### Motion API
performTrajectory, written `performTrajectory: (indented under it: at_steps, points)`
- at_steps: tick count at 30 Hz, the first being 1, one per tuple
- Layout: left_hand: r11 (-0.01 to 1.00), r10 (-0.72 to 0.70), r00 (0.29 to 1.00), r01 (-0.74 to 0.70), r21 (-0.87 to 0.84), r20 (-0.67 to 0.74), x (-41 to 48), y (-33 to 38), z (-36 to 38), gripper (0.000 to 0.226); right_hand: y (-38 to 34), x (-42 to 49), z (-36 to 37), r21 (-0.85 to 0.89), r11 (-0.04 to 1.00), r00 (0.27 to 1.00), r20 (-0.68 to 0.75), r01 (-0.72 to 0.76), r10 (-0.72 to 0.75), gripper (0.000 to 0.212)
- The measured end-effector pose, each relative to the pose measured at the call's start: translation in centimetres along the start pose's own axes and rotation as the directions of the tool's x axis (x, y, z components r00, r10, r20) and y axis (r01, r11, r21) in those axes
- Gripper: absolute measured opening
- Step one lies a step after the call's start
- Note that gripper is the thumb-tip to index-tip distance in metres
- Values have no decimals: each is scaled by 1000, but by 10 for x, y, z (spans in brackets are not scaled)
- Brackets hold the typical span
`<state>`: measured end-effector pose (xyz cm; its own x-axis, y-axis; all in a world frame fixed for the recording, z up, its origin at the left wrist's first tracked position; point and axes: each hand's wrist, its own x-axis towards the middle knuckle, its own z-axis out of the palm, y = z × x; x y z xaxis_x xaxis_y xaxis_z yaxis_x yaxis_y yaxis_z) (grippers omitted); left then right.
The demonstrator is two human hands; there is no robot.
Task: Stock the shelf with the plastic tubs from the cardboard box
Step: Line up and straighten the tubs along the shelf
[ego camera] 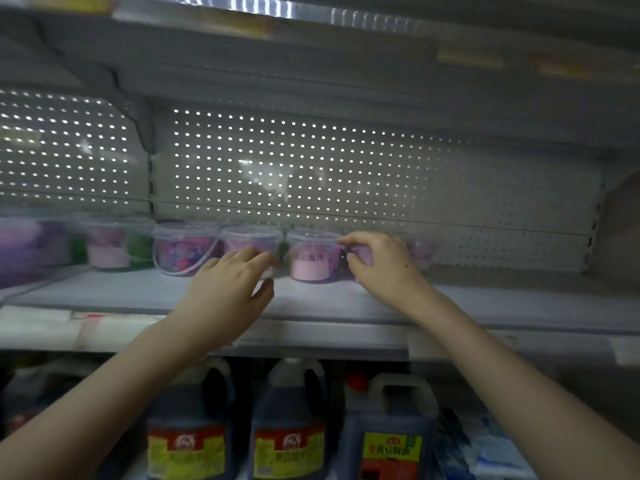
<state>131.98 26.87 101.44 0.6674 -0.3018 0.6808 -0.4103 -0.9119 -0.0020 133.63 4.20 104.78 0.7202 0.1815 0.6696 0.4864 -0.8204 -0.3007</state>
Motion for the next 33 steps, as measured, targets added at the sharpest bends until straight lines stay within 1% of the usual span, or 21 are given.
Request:
performTrajectory:
  at_steps: [3,6,10,14,16,19,25,29,33]
  points:
    - [999,-49,999,48,15,4,-31,-40,-17,49,-35,6,30,34,999,999,22,38,-39,33]
    - [995,-97,995,97,38,-4,-60,-83,-36,32,-78,13,61,51,996,995,63,68,-71,33]
    - [985,-155,988,156,72,-20,-93,-137,-65,31,-140,21,96,94,990,990,80,108,-116,34]
    - [977,-189,981,192,98,-38,-121,-187,-91,40,-199,32,125,137,977,983,60,162,-171,33]
    - [972,-207,977,210,109,-42,-134,-212,-101,31,-224,37,141,152,971,980,54,184,-194,33]
    - [964,-229,972,234,125,-56,-153,-248,-114,29,-259,42,166,170,966,974,81,194,-210,34]
    - [947,-275,960,279,156,-46,-182,-307,-137,32,-316,58,219,141,962,962,104,235,-251,34]
    - [948,-283,959,283,144,-24,-192,-342,-143,32,-344,73,251,105,968,965,108,228,-239,37]
    - [953,-288,958,287,102,0,-195,-358,-135,32,-365,86,272,10,967,963,95,253,-253,43]
